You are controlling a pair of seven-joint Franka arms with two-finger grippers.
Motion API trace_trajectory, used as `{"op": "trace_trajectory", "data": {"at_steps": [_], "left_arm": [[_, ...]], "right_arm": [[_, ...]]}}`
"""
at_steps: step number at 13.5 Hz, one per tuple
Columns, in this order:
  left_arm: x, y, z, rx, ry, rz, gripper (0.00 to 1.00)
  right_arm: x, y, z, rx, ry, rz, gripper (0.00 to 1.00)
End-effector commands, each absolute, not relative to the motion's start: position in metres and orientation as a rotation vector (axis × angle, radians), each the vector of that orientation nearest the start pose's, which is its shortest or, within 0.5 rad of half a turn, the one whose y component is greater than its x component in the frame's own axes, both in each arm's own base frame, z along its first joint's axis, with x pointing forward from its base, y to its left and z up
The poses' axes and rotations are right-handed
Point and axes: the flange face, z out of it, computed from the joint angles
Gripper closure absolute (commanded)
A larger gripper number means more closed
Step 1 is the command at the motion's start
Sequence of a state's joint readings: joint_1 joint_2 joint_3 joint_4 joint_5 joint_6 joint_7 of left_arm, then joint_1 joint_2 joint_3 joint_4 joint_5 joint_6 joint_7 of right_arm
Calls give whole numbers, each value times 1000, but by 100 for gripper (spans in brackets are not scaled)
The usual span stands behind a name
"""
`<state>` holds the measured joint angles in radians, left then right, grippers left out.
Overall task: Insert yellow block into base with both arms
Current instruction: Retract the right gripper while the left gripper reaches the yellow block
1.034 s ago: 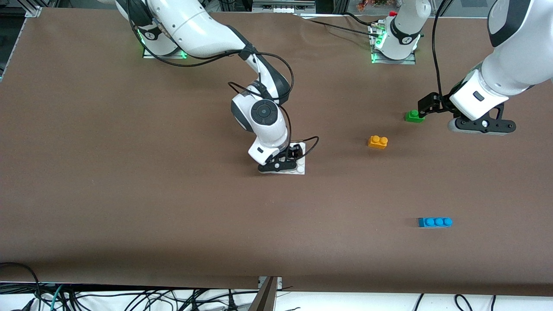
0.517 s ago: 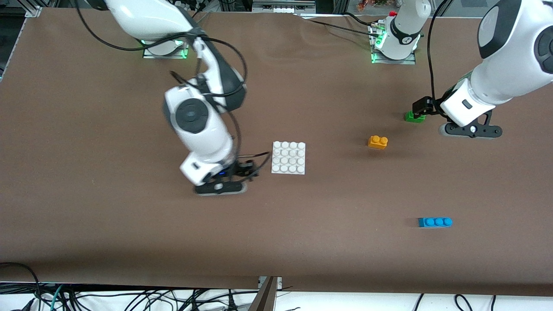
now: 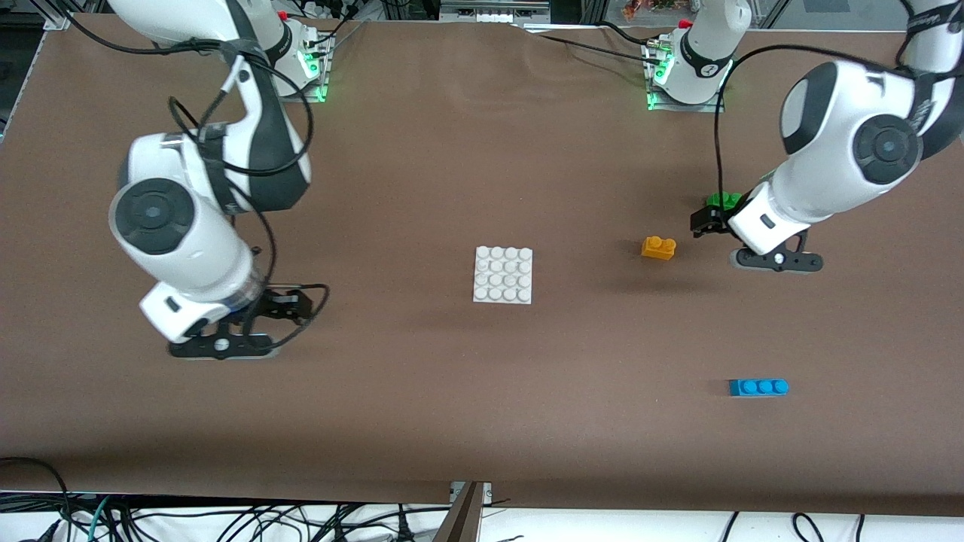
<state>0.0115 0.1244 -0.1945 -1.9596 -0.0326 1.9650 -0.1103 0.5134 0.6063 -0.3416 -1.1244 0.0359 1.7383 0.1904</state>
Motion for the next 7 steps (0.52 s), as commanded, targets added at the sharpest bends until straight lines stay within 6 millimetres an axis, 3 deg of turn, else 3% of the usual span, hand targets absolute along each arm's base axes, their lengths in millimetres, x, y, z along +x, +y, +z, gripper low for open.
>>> {"op": "trace_trajectory", "data": {"at_steps": [1,4,7], "left_arm": [[539,-136,368,-3170,201,184,0],[538,-141,321,-3181,249,189,0],[531,-152,292,-3082,427,182,0]], "right_arm": [[688,145,509,-3279,-120,-20,0],[676,91,539,-3259,-79,20,0],[659,49,559,-3226,-7,20,0]]}}
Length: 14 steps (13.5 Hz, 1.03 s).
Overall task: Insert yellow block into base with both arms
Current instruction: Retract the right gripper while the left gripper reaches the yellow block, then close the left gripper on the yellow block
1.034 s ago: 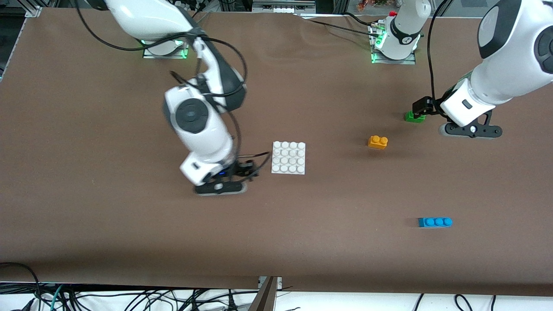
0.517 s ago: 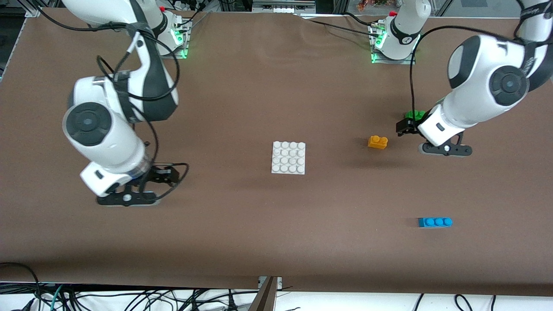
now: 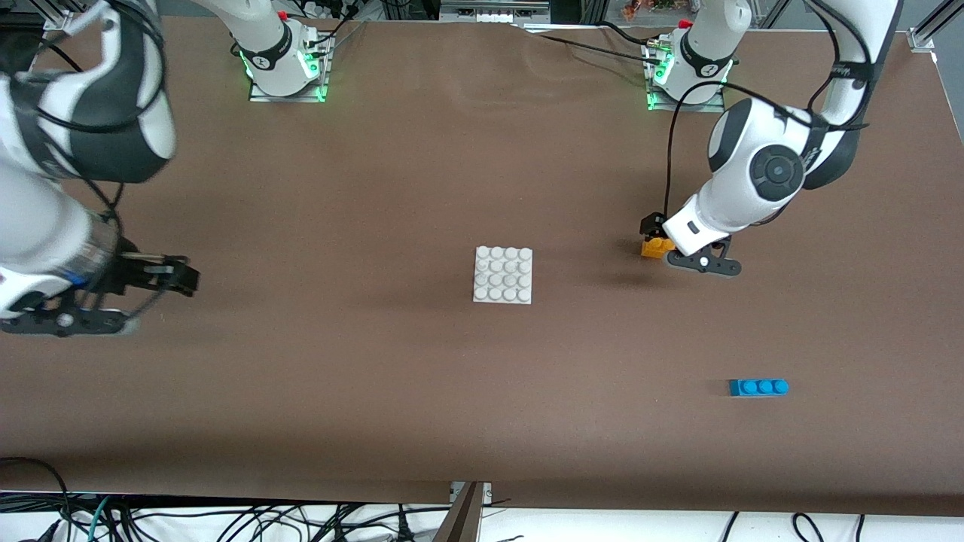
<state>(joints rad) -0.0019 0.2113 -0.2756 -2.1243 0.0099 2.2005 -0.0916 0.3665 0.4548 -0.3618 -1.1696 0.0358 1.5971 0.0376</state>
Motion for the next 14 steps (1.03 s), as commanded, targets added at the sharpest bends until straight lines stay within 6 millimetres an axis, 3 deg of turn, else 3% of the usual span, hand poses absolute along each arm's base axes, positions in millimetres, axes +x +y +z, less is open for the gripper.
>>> {"op": "trace_trajectory", "data": {"at_steps": [1,5,8,9,12,14], "left_arm": [[525,-151,282,-3067,456,159,0],[507,-142,241,-3081,521,103,0],[497,-132,212,-3107,528,64,0],[495,-132,204,-3116,527,62,0],[488,-130,194,-3118,532,86,0],[488,-130,182,-3132,528,74,1]], "right_arm": [[652,35,569,-3238,-21,27,0],[637,0,591,-3297,-69,5,0],[637,-2,615,-3279,-75,-181,0],[635,-13,616,-3269,-42,-225,0],[603,-31,623,-3244,-12,-209,0],[597,-27,629,-3245,-45,-220,0]]}}
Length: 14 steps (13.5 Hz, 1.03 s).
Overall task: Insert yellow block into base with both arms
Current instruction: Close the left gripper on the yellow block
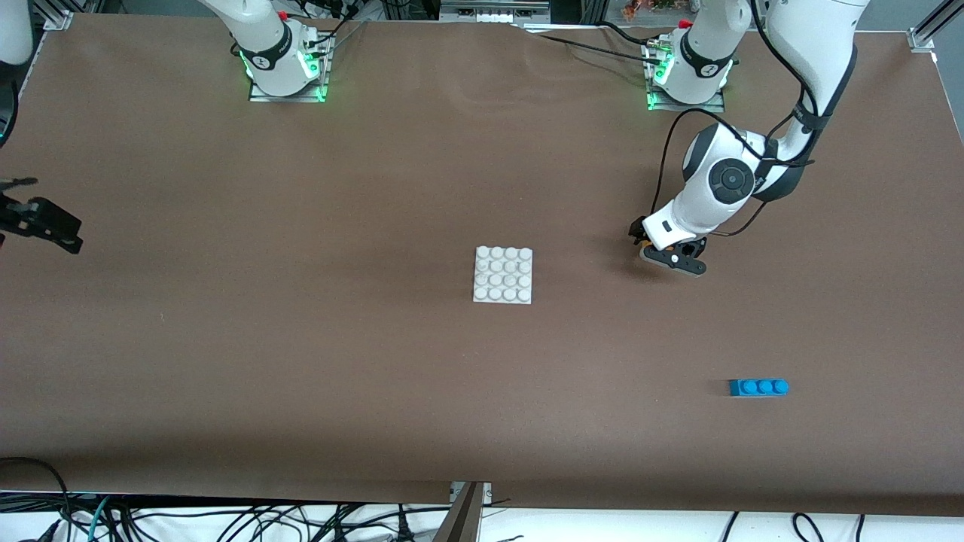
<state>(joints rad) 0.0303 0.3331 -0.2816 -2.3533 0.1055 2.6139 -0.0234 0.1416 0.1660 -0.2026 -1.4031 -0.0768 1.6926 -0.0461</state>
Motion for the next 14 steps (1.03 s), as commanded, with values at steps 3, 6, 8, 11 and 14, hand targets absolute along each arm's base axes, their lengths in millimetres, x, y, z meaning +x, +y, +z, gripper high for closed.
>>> {"op": "trace_trajectory", "data": {"at_steps": [3,6,8,11,14], "left_arm": [[488,-121,179,-3136,497,88,20],[489,-112,177,-3140,468,102,51],[491,-112,184,-3137,453,102,54],[505,-115,221,-3113,449,88,54],[528,-127,266,-3094,449,136,53]], "right_arm": [[591,-37,627,-3241,-113,-159,0],[590,-31,622,-3180,-108,-125,0],[590,-30,622,-3162,-99,-122,0],[585,-36,620,-3161,-94,-76,0],[584,-41,619,-3165,-84,-63,0]]}}
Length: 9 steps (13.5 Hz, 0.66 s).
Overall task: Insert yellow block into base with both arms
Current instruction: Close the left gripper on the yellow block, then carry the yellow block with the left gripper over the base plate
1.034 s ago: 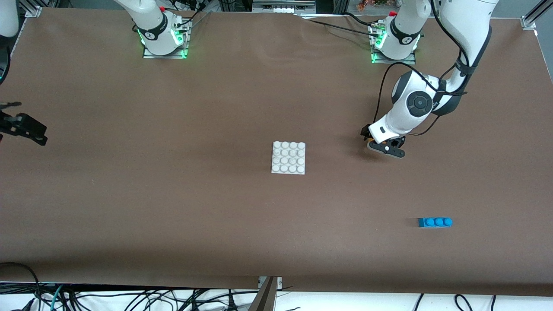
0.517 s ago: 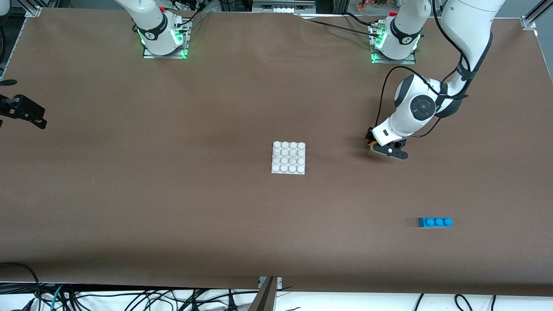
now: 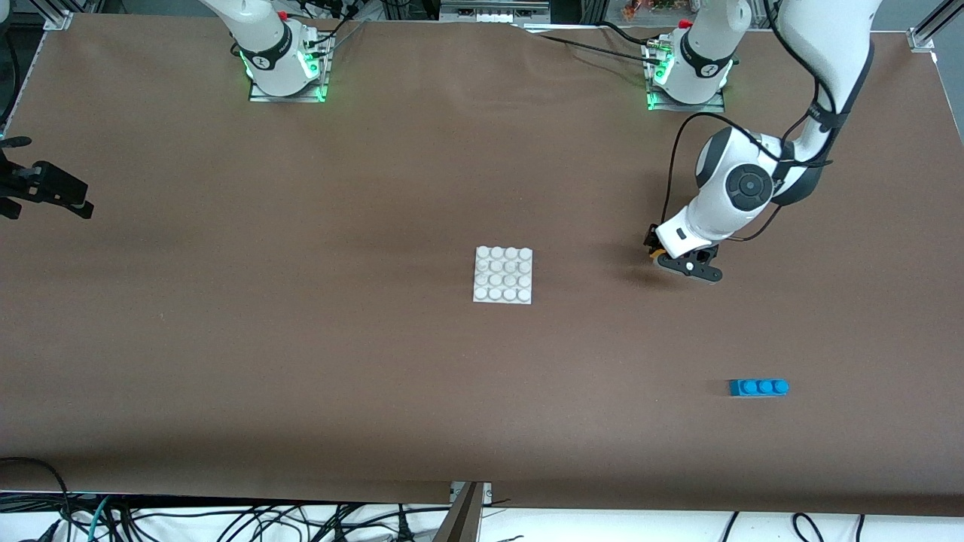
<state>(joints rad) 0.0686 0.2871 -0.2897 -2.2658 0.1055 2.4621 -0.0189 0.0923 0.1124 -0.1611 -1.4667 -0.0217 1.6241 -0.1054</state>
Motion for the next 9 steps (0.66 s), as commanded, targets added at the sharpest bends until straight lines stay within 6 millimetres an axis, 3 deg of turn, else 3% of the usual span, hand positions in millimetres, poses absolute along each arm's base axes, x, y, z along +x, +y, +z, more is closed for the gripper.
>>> {"op": "trace_trajectory", "data": {"at_steps": [1,4,8,9], "left_arm": [[538,-129,281,-3089,433,156,53],[560,-166,331,-3090,334,200,53],[579,-250,351,-3234,121,203,53],[585,-262,352,-3250,91,194,53]], "right_arm": [[585,-42,618,-3164,-82,-51,0],[586,-44,618,-3169,-75,-39,0],[587,-43,617,-3167,-77,-39,0],[587,-42,617,-3166,-82,-39,0]]}}
